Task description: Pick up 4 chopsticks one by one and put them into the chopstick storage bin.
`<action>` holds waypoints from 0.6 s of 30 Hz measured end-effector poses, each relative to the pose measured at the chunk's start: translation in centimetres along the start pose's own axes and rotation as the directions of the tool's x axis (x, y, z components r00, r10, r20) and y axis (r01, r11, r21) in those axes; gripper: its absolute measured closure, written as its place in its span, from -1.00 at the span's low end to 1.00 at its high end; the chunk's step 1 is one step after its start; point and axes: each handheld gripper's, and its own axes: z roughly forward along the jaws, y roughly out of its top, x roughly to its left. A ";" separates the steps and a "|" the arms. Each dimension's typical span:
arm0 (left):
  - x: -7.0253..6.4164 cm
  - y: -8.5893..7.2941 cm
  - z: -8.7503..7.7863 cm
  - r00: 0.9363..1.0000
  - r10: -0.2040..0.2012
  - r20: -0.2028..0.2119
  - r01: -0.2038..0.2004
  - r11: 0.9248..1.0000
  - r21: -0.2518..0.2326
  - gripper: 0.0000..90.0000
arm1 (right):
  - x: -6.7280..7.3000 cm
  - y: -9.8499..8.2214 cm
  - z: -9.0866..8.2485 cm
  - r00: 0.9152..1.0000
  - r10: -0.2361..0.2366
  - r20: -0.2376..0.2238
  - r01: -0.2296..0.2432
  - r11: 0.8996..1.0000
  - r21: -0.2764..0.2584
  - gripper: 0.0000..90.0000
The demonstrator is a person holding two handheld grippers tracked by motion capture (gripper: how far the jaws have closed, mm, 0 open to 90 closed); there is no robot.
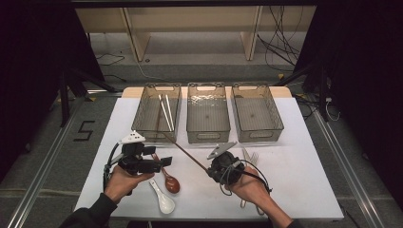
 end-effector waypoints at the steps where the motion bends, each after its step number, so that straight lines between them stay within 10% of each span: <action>1: -0.3 0.1 0.1 1.000 -0.007 0.018 0.007 1.000 -0.006 -0.66 | 0.1 0.1 -0.1 1.000 0.004 -0.003 -0.004 1.000 -0.019 0.90; 18: -2.3 2.0 2.2 0.982 -0.108 0.156 0.122 0.989 -0.082 -0.48 | 1.8 0.9 -1.4 0.999 -0.043 0.001 0.042 0.973 -0.227 0.90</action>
